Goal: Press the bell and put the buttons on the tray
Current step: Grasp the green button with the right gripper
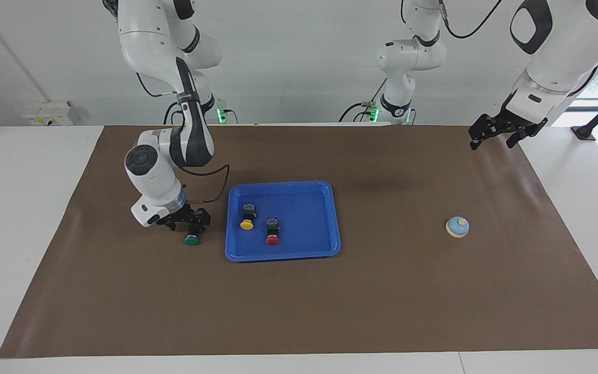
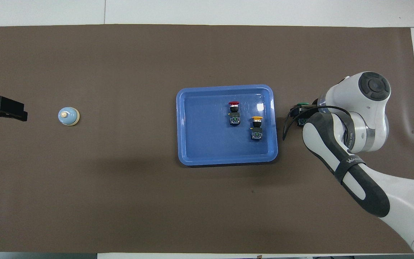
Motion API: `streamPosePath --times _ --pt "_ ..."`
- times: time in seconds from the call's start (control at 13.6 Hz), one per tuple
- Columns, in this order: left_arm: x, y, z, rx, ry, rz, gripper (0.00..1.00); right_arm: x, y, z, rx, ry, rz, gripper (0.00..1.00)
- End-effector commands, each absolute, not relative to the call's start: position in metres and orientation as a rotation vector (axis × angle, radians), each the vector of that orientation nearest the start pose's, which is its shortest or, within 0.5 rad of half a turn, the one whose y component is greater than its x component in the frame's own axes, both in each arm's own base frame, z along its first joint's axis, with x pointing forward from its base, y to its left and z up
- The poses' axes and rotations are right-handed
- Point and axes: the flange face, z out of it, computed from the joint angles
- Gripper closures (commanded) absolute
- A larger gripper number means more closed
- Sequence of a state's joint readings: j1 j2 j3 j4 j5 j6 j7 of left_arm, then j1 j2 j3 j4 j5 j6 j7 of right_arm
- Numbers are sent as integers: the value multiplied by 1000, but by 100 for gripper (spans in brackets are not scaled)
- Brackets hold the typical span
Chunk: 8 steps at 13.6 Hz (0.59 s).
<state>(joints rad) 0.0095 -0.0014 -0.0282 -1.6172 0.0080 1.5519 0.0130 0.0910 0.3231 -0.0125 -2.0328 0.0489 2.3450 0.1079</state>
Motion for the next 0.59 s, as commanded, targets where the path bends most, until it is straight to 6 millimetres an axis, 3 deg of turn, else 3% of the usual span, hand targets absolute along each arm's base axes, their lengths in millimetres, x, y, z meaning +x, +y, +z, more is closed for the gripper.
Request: streamPosePath --times 0.0,0.07,0.37,0.44,0.51 --pt "541 -8 605 -3143 51 111 0 585 47 287 -3108 117 -9 8" --pt "541 -8 605 -3143 51 111 0 585 48 287 -3108 112 -12 21" --pt "541 -8 605 -3143 51 111 0 586 50 288 -3109 96 -19 90" --pt "541 -8 605 -3143 51 111 0 586 51 287 -3109 95 -17 100" --pt "541 -8 605 -3143 51 111 0 587 51 289 -3108 97 -19 100"
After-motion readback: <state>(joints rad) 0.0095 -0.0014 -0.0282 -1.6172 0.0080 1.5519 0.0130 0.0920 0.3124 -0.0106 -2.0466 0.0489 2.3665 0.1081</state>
